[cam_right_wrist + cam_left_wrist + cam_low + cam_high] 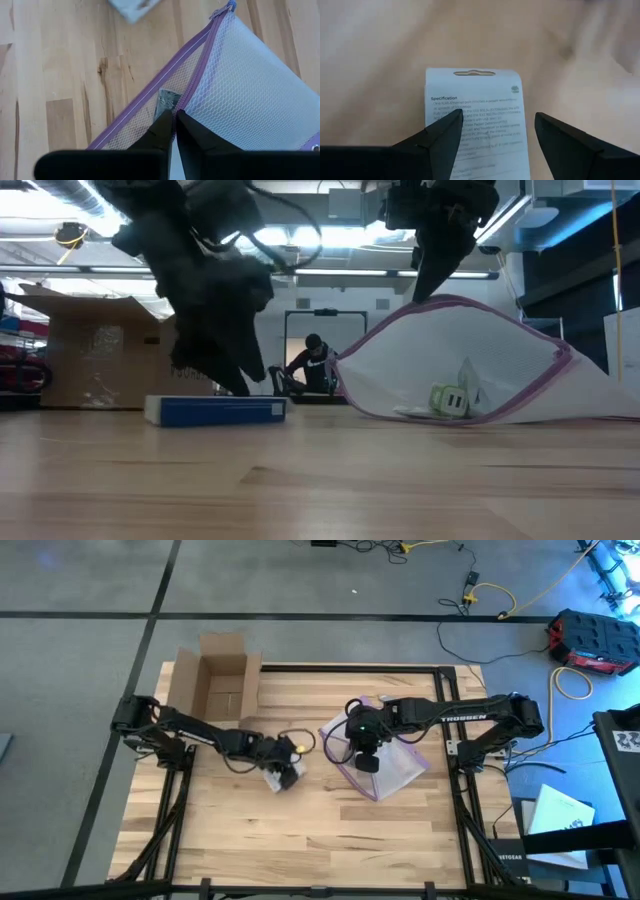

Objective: Unpack boxes
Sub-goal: Put the white box into the zip bag

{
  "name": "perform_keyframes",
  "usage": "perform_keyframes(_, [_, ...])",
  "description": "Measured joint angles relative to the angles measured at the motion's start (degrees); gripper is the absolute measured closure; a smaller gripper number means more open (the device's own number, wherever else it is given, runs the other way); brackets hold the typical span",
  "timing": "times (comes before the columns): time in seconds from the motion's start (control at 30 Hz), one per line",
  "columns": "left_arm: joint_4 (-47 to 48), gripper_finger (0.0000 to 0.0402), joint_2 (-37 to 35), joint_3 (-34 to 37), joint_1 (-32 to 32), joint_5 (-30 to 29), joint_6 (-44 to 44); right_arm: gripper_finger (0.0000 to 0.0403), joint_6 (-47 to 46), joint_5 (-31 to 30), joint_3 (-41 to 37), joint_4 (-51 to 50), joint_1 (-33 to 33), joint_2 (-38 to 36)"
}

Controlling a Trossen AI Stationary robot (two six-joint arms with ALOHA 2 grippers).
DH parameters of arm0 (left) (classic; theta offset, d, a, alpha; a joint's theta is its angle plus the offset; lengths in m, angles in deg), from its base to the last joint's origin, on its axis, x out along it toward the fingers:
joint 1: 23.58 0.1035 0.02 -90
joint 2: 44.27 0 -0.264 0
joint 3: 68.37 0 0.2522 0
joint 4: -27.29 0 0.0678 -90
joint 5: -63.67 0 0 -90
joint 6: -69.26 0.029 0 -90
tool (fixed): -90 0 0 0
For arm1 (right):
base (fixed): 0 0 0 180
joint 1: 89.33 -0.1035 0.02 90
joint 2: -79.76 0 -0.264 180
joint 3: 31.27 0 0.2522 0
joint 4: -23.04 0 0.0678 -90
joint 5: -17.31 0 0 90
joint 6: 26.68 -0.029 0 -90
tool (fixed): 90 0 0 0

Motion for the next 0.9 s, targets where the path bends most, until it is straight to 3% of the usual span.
perform_keyframes(0.2, [1.52,0.0164,-4.90,0.38,-3.75,10.48,7.24,0.0393,0.01,0.00,0.00,0.00,0.00,0.00])
perform_keyframes(0.47, [3.64,0.0164,-13.76,0.20,-4.81,9.64,3.04,0.0393,0.00,-0.02,0.00,0.00,0.00,0.00])
perform_keyframes(0.6, [8.79,0.0162,-14.47,0.20,-8.36,9.16,3.62,0.0393,0.01,-0.02,0.00,0.00,0.00,0.00])
perform_keyframes(0.73, [9.08,0.0130,-14.25,0.22,-12.89,9.24,0.66,0.0393,0.01,-0.02,0.00,0.00,0.00,0.00])
perform_keyframes(0.9, [8.77,0.0061,-14.25,0.20,-16.78,5.81,-5.13,0.0393,0.00,-0.02,0.00,0.00,0.00,0.00])
